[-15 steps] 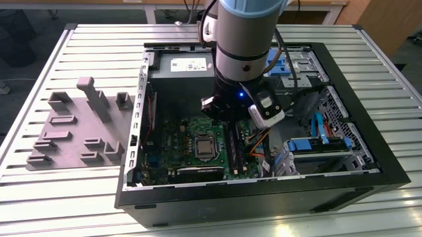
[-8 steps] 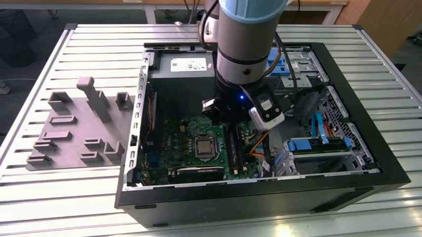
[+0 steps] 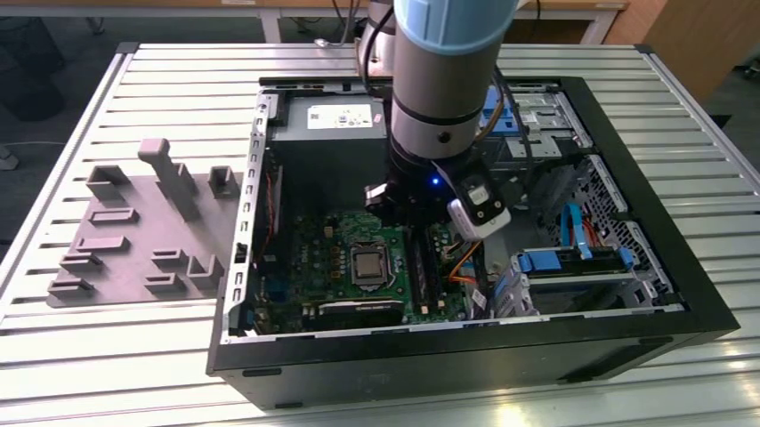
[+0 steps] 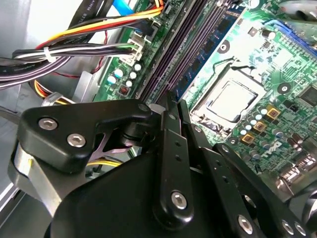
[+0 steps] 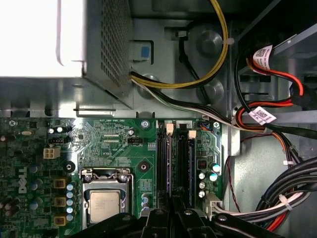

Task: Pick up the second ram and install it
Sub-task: 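Insert the second ram into the second slot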

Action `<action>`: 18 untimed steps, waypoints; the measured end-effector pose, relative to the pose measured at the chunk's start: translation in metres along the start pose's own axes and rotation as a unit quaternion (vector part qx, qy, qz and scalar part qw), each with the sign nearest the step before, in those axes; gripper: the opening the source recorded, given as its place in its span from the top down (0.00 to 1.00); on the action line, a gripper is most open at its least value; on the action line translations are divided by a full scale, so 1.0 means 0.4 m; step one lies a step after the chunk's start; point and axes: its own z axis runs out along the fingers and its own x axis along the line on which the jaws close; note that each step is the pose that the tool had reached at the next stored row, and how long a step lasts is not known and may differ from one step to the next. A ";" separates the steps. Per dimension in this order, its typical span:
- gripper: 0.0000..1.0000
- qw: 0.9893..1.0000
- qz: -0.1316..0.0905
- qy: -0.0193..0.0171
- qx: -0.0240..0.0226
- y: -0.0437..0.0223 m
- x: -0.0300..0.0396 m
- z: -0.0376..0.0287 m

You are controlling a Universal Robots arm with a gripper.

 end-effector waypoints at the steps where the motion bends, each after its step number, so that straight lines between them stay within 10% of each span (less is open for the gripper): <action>1: 0.86 1.000 0.000 0.000 0.000 0.000 0.000 0.003; 18: 0.86 1.000 -0.002 0.001 0.000 -0.003 -0.002 0.018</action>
